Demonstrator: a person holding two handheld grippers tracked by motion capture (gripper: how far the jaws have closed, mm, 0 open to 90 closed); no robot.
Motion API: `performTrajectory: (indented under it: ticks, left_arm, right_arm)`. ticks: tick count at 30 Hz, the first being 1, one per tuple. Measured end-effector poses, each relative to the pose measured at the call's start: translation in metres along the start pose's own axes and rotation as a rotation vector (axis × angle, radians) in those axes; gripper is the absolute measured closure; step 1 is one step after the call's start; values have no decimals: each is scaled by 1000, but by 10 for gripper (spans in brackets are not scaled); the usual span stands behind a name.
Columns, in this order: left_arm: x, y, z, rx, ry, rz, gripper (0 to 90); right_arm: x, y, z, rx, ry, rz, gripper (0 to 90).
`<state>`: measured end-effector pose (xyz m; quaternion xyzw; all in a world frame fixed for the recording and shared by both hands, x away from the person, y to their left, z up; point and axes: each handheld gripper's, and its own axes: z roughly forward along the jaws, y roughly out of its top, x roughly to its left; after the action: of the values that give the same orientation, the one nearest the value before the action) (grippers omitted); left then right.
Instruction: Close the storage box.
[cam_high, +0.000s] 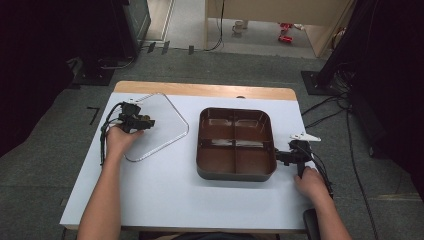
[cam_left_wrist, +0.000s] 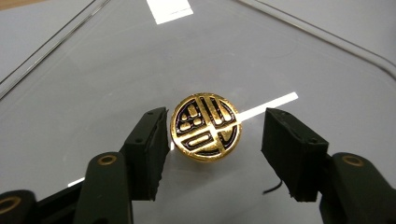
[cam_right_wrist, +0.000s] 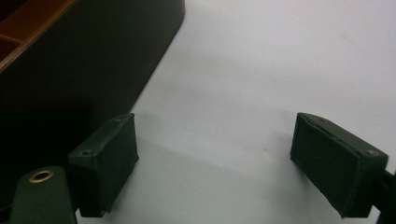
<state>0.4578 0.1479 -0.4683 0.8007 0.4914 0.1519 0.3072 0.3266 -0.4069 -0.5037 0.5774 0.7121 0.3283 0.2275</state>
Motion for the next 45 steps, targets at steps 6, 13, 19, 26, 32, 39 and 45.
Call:
performTrajectory:
  ticks: [6,13,19,26,32,39,45]
  left_arm:
    - [1,-3,2,-16,14,-10,516]
    - [2,-7,2,-40,25,-16,581]
    - [1,-6,1,-37,34,-2,590]
    - [0,-5,0,-34,40,-10,594]
    - [2,-4,-4,-36,37,-17,595]
    - [0,0,-18,-47,26,-6,595]
    - [-6,6,-36,-56,8,0,595]
  right_arm:
    - [0,0,0,0,0,0,144]
    - [0,0,0,0,0,0,144]
    - [0,0,0,0,0,0,144]
    - [0,0,0,0,0,0,144]
    - [0,0,0,0,0,0,144]
    - [0,0,0,0,0,0,144]
    - [0,0,0,0,0,0,145]
